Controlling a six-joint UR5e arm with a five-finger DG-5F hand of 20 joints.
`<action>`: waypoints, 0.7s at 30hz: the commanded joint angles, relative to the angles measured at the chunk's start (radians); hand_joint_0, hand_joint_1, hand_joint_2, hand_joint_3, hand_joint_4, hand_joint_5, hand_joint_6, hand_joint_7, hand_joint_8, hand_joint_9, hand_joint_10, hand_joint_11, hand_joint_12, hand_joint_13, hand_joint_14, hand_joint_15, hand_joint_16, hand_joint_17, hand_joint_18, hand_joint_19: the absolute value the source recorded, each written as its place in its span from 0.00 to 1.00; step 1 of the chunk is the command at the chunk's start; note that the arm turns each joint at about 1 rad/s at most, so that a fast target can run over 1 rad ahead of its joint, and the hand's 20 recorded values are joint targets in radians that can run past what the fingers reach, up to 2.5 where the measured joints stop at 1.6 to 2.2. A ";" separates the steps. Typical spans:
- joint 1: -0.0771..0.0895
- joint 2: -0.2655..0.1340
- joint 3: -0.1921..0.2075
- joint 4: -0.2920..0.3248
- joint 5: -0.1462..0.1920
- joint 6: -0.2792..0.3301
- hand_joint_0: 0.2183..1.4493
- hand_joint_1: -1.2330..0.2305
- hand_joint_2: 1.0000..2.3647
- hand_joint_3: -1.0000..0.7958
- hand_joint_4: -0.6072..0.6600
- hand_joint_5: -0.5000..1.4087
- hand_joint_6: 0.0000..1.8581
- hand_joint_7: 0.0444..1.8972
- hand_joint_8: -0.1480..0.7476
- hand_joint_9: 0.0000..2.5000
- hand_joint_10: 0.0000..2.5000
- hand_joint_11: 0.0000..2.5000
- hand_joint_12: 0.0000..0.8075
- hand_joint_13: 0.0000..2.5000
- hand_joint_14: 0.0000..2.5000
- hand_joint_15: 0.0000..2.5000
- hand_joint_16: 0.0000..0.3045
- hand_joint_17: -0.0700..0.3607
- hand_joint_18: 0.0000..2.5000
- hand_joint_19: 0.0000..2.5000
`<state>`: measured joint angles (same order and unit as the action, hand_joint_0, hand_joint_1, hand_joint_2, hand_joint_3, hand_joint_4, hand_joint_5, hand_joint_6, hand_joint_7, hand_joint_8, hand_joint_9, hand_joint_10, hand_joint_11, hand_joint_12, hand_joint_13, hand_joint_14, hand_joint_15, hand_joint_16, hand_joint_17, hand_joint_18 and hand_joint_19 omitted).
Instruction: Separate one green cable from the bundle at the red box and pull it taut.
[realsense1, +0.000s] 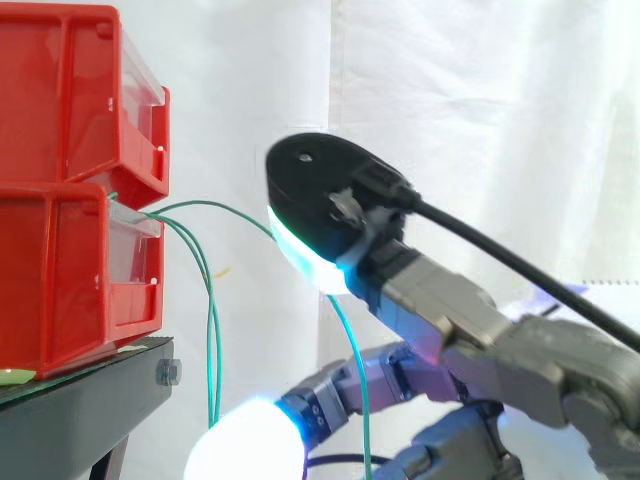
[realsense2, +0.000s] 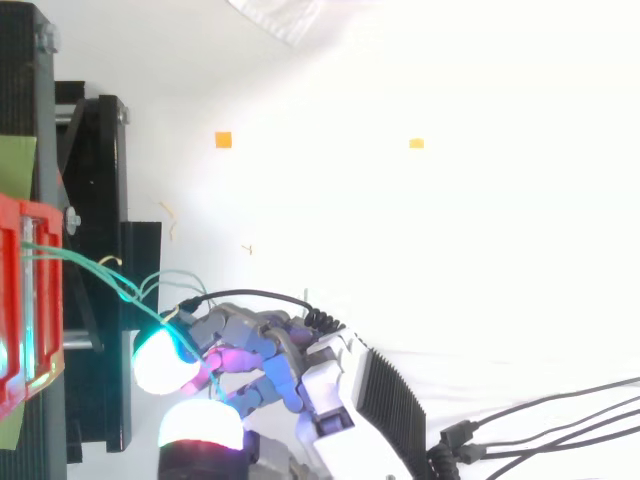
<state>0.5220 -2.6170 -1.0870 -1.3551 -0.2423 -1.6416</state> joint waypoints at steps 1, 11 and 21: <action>0.004 0.000 -0.022 0.034 0.000 -0.015 0.20 0.82 0.00 0.28 0.61 0.28 0.36 0.57 0.46 0.67 0.01 0.36 0.47 0.47 0.01 0.28 0.18 0.45 0.33 0.27; 0.010 0.025 -0.136 0.249 0.008 -0.093 0.25 0.77 0.00 0.28 0.59 0.28 0.37 0.55 0.44 0.70 0.01 0.37 0.45 0.48 0.01 0.29 0.17 0.43 0.33 0.28; 0.012 0.078 -0.197 0.294 0.064 -0.139 0.24 0.73 0.00 0.28 0.58 0.28 0.39 0.53 0.45 0.71 0.01 0.37 0.46 0.49 0.01 0.29 0.17 0.43 0.34 0.28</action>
<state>0.5333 -2.5420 -1.2794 -1.0689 -0.1819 -1.7795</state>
